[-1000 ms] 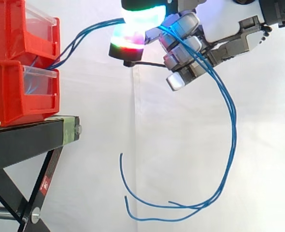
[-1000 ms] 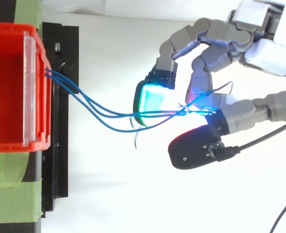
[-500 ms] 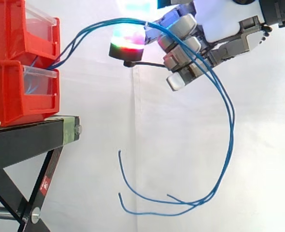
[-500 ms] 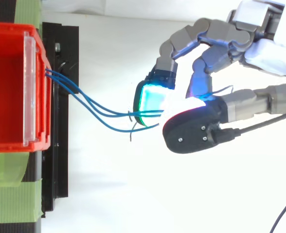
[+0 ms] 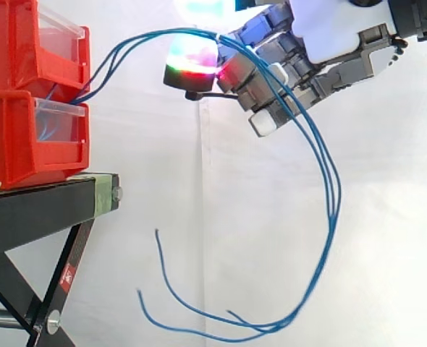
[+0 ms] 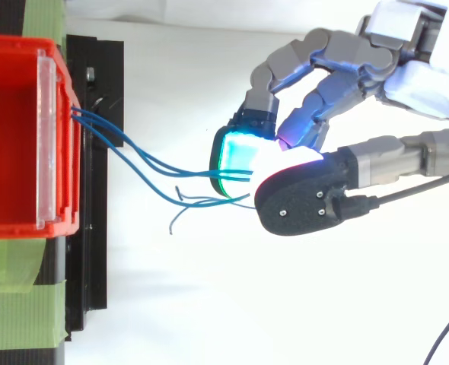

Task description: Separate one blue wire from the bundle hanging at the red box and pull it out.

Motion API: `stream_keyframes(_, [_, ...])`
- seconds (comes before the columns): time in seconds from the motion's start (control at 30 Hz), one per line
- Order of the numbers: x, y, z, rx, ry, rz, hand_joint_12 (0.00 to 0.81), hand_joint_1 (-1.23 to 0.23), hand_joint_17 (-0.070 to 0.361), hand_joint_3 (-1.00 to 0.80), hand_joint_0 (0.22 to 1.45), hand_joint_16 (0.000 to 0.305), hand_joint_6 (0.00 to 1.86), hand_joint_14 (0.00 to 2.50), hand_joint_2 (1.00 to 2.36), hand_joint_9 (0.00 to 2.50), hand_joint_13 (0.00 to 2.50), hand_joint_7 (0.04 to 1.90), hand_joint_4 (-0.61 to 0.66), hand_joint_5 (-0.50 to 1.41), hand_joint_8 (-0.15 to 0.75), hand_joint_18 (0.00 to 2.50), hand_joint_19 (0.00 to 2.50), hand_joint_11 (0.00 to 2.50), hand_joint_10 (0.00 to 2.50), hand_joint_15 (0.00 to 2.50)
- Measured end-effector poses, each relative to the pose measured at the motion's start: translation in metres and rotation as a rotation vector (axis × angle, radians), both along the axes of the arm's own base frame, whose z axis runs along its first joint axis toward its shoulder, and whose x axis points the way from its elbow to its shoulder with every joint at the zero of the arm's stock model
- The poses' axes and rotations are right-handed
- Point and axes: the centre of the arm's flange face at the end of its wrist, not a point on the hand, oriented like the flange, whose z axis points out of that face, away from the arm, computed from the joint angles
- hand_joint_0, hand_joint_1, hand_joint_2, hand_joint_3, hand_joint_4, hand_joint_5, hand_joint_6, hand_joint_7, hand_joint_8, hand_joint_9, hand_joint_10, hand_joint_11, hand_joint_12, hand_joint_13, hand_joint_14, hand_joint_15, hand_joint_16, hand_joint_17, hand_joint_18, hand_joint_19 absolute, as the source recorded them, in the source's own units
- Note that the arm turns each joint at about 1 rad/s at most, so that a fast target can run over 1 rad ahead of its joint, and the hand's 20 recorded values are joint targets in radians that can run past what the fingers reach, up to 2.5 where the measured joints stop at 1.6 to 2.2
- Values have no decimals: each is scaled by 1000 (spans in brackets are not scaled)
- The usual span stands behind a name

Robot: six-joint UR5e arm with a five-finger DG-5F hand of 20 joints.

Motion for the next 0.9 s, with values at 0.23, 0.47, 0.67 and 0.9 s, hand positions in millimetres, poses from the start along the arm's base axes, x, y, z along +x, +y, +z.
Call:
stream_keyframes(0.23, [0, 0, 0, 0, 0, 0, 415, -678, 115, -321, 549, 51, 904, 447, 1012, 888, 798, 925, 129, -180, 340, 739, 833, 1535, 4, 1536])
stream_keyframes(0.47, [0, 0, 0, 0, 0, 0, 410, -671, 113, -318, 559, 50, 903, 461, 1012, 942, 824, 928, 130, -176, 331, 738, 836, 1591, 2, 1492])
stream_keyframes(0.67, [0, 0, 0, -1, -1, 1, 410, -669, 112, -319, 561, 50, 903, 625, 1012, 941, 821, 930, 136, -175, 315, 752, 845, 1613, 224, 1474])
stream_keyframes(0.9, [0, 0, 0, 0, -1, 2, 403, -669, 112, -320, 562, 50, 903, 818, 1012, 926, 811, 924, 137, -174, 313, 767, 843, 1579, 441, 1424])
